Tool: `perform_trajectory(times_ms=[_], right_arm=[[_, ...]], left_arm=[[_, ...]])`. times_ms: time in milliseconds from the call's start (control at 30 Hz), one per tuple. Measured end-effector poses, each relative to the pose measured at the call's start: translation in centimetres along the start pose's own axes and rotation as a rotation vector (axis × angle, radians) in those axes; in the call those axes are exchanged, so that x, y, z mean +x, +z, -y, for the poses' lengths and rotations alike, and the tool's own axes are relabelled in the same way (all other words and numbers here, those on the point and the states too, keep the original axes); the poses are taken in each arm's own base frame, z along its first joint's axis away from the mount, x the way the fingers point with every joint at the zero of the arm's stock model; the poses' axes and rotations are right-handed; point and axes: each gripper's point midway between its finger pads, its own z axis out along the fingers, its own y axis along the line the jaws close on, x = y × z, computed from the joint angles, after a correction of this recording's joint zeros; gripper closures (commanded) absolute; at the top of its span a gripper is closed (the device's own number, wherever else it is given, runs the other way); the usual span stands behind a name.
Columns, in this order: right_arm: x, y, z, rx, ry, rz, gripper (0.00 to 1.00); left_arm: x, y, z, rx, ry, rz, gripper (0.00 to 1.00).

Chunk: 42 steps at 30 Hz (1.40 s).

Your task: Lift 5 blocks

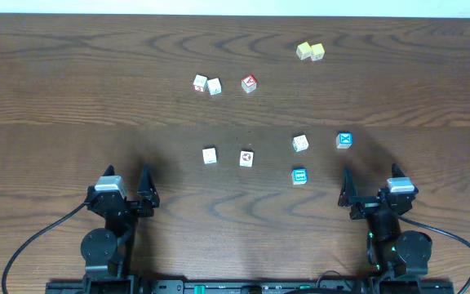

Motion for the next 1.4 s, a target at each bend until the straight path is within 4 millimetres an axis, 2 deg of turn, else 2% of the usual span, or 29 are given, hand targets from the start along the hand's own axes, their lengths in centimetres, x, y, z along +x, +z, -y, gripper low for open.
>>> perform_trajectory(times_ms=[1067,1133,1300,1400], right_arm=[[0.0,0.0,0.0,0.000,0.000,0.000,0.01],[0.0,0.0,0.0,0.000,0.000,0.000,0.01],[0.0,0.0,0.0,0.000,0.000,0.000,0.01],[0.0,0.0,0.0,0.000,0.000,0.000,0.01]], left_arm=[[-0.4,0.0,0.2,0.009,-0.002,0.016,0.23],[-0.6,0.0,1.1,0.064,-0.033,0.023,0.23],[-1.7,-0.9,5.6,0.329,-0.223,0.021,0.23],[-4.5,-2.0,7.4,0.449,-0.306,0.099,0.23]])
